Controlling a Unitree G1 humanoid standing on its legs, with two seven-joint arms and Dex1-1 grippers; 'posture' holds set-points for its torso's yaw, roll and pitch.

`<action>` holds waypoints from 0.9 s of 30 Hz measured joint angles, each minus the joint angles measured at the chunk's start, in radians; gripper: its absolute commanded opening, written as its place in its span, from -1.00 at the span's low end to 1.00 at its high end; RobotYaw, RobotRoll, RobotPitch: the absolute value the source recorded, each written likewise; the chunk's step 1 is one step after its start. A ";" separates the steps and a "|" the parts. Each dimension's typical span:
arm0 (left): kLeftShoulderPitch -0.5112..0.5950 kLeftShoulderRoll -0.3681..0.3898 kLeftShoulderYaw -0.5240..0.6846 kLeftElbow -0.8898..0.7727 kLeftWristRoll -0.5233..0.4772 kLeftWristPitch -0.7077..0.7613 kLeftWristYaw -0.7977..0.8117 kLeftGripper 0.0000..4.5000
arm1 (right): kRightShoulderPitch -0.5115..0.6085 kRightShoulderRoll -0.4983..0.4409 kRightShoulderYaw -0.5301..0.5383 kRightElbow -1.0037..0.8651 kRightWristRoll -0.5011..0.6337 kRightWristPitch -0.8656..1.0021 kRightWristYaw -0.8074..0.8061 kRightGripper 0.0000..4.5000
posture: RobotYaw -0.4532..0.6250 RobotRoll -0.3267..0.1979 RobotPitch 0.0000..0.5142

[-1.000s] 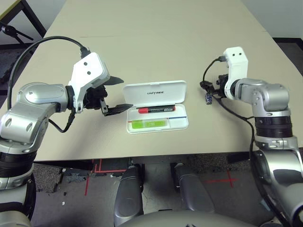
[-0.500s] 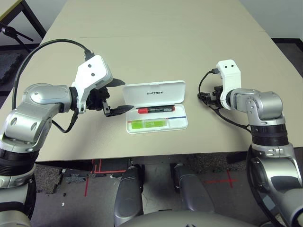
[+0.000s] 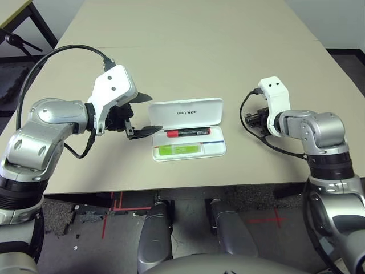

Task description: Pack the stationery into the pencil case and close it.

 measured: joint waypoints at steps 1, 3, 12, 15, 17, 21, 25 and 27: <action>-0.001 0.000 -0.001 0.003 0.000 0.000 0.000 1.00 | 0.002 -0.043 0.040 0.009 -0.011 -0.073 0.045 -0.85 | -0.34 0.25 -0.38; -0.004 0.000 -0.002 0.013 0.001 -0.001 0.000 1.00 | 0.003 -0.096 0.085 0.024 -0.034 -0.189 0.116 -0.85 | -0.34 0.25 -0.38; -0.010 -0.001 -0.006 0.028 0.011 -0.015 -0.001 1.00 | -0.018 -0.229 0.161 0.126 -0.097 -0.737 0.477 -0.85 | -0.34 0.25 -0.39; -0.010 -0.001 -0.006 0.029 0.012 -0.021 -0.004 1.00 | -0.038 -0.244 0.161 0.125 -0.093 -0.838 0.598 -0.85 | -0.34 0.25 -0.39; -0.010 -0.001 -0.006 0.030 0.012 -0.023 -0.005 1.00 | -0.044 -0.245 0.162 0.119 -0.084 -0.899 0.669 -0.85 | -0.34 0.25 -0.39; -0.010 -0.001 -0.006 0.034 0.014 -0.030 -0.006 1.00 | -0.056 -0.246 0.179 0.051 -0.060 -0.948 0.811 -0.85 | -0.35 0.25 -0.38; -0.010 -0.001 -0.006 0.037 0.015 -0.032 -0.006 1.00 | -0.093 -0.234 0.203 0.017 -0.054 -0.950 0.891 -0.85 | -0.35 0.25 -0.38; -0.010 -0.001 -0.006 0.037 0.016 -0.032 -0.006 1.00 | -0.115 -0.209 0.217 0.016 -0.063 -0.958 0.907 -0.85 | -0.35 0.25 -0.38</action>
